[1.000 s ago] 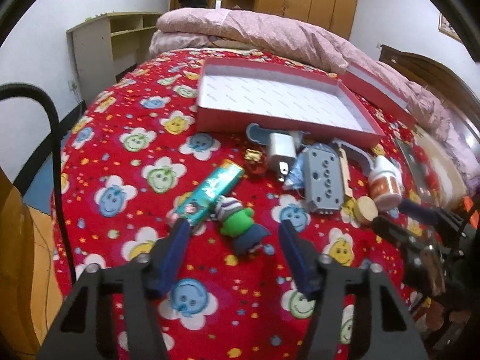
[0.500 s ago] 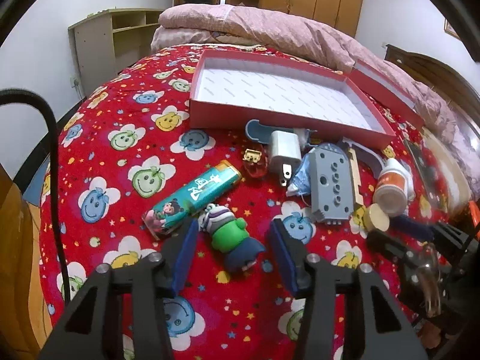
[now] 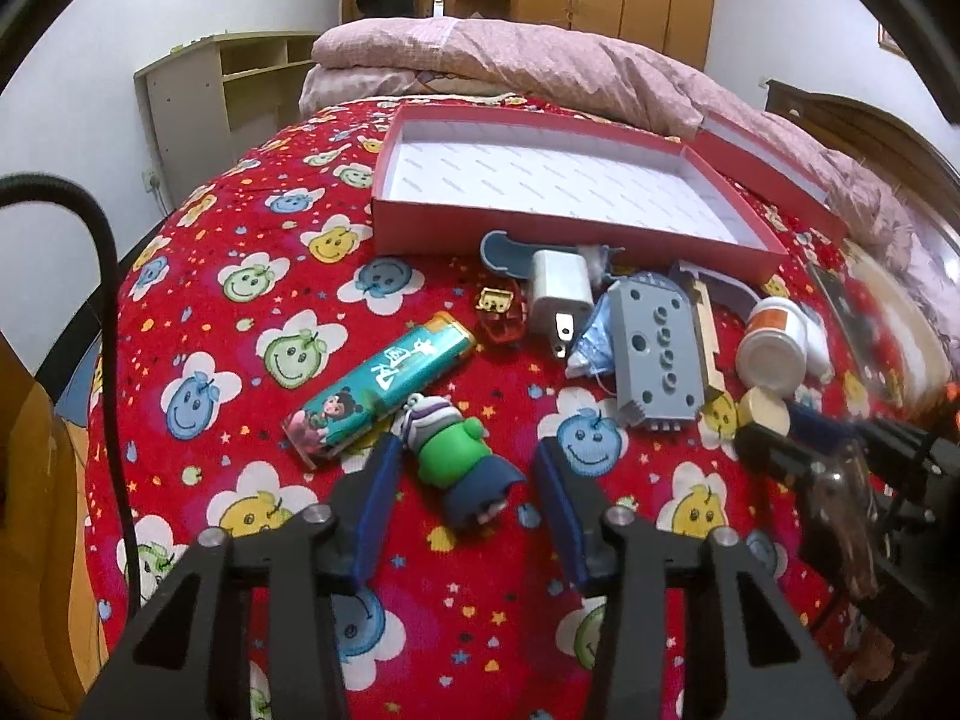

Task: Organize rigid objects
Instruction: 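Grasp the green figurine with the left tool while the right tool grasps the wooden disc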

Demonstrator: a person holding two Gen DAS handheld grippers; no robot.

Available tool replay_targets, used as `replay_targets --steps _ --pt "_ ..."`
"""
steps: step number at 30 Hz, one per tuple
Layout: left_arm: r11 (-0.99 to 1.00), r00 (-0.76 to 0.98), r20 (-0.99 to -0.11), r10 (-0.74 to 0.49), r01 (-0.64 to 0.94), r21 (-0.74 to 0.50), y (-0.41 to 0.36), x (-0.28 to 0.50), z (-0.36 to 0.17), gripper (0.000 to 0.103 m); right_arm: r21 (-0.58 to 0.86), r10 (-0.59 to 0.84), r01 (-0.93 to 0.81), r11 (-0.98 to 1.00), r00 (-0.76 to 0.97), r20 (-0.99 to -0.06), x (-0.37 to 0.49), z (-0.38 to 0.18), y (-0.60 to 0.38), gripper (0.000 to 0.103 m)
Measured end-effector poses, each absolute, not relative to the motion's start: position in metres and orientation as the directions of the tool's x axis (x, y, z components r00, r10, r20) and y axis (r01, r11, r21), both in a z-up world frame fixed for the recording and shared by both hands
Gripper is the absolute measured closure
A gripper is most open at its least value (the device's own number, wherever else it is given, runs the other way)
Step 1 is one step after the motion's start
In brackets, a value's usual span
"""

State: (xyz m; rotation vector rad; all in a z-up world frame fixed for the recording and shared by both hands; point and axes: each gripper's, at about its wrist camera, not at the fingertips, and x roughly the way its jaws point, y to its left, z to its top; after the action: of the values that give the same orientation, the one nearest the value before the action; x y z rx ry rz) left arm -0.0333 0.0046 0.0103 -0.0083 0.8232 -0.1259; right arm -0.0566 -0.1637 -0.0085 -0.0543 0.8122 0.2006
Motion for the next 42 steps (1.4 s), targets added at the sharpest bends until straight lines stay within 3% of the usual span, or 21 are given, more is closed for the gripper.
replay_targets --steps 7,11,24,42 --pt "0.985 0.653 -0.738 -0.170 0.137 -0.106 0.009 -0.039 0.013 0.068 0.047 0.177 -0.209 0.977 0.662 -0.728 -0.061 -0.006 -0.166 0.071" --pt "0.982 0.649 -0.738 -0.186 0.149 -0.116 0.009 -0.043 0.017 0.079 0.055 0.196 -0.226 0.973 0.667 -0.719 -0.066 -0.002 -0.166 0.071" --pt "0.982 0.631 -0.753 -0.189 0.145 -0.125 0.008 -0.048 0.017 0.079 0.095 0.226 -0.223 0.970 0.694 -0.683 -0.080 0.007 -0.178 0.071" --pt "0.984 0.648 -0.743 -0.167 0.156 -0.085 0.003 -0.042 0.011 0.077 0.105 0.237 -0.235 0.966 0.649 -0.724 -0.074 -0.010 -0.176 0.070"
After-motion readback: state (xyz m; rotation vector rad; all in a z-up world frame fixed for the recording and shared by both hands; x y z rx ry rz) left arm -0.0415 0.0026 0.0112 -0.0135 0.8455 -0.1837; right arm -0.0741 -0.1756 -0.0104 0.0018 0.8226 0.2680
